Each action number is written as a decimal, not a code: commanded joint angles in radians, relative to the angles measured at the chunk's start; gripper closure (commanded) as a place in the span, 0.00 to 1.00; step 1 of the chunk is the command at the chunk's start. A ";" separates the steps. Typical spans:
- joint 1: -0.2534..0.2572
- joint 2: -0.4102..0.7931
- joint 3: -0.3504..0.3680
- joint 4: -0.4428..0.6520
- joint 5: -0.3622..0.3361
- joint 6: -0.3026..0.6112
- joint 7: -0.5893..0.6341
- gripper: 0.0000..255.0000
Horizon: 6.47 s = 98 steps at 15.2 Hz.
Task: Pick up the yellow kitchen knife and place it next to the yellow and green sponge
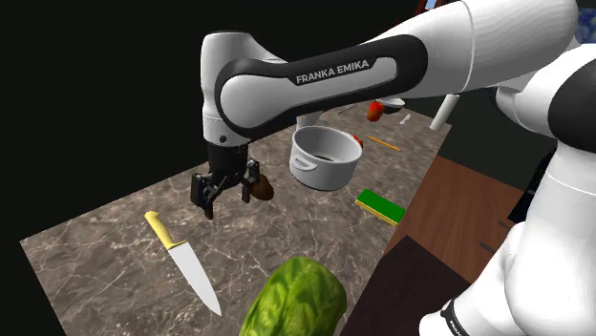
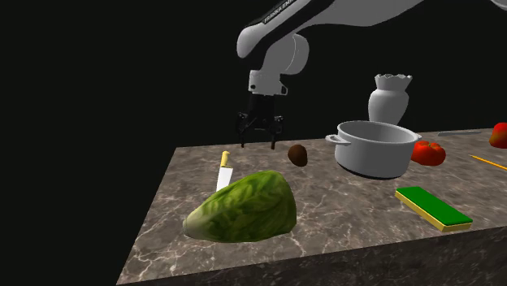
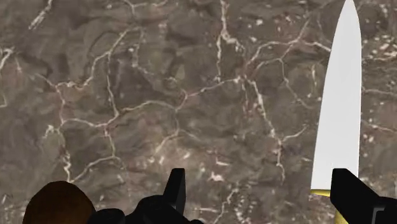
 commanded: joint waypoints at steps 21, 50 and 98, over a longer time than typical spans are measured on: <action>0.150 0.405 -0.009 0.380 -0.083 0.019 0.104 0.00; 0.363 0.449 -0.172 0.584 -0.321 -0.083 0.464 0.00; 0.307 0.284 -0.161 0.512 -0.289 -0.168 0.410 0.00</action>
